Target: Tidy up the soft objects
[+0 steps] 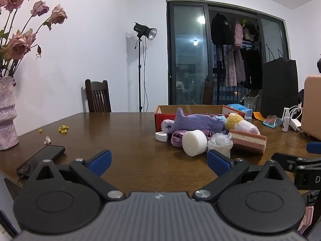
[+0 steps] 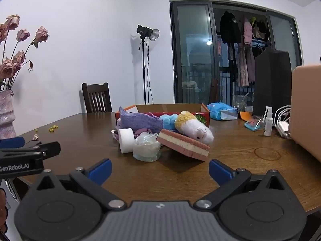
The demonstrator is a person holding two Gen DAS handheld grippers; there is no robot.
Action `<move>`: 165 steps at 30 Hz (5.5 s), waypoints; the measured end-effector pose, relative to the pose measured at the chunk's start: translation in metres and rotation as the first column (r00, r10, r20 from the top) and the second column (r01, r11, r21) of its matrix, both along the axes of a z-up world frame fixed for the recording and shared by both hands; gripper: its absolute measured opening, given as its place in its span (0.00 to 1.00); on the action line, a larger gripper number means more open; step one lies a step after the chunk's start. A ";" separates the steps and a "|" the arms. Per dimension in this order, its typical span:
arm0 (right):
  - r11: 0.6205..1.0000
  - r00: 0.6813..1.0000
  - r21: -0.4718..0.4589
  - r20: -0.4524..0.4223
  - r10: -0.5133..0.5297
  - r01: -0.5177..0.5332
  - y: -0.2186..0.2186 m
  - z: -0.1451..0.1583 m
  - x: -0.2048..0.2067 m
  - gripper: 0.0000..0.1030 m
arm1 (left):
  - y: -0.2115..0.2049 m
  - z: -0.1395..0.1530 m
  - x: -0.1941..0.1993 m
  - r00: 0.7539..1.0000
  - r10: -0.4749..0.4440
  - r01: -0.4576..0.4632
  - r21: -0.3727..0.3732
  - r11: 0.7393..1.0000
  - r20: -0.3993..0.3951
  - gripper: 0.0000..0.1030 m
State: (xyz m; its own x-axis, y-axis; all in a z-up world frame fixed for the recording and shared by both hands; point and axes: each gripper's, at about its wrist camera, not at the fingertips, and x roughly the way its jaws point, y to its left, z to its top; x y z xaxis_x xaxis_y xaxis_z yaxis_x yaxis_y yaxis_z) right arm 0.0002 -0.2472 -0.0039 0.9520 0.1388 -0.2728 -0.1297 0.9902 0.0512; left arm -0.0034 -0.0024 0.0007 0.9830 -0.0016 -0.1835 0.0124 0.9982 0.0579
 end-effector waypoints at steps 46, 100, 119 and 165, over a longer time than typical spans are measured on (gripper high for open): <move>1.000 0.999 -0.014 0.032 -0.028 0.028 -0.003 0.000 -0.005 1.00 | 0.006 0.003 0.006 1.000 0.011 -0.011 -0.017 1.000 -0.014 1.00; 0.999 0.999 -0.004 0.032 -0.035 0.035 -0.005 -0.002 -0.002 1.00 | 0.001 0.000 0.009 0.999 -0.004 0.004 -0.010 1.000 -0.035 1.00; 1.000 0.999 -0.014 0.048 -0.019 0.020 -0.003 -0.003 -0.006 1.00 | 0.001 -0.001 0.011 0.999 -0.013 0.012 -0.013 1.000 -0.043 1.00; 0.992 0.989 -0.089 -0.126 0.077 -0.089 -0.053 -0.011 0.128 0.29 | -0.059 0.001 0.116 0.956 -0.248 0.249 -0.011 0.968 -0.155 1.00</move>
State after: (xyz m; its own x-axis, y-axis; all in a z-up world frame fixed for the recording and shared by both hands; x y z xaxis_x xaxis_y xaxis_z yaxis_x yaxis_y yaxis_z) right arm 0.1281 -0.3003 -0.0147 0.8971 0.1844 -0.4016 -0.2102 0.9774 -0.0209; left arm 0.1126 -0.0612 0.0018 0.9116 -0.2400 -0.3337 0.2695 0.9620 0.0445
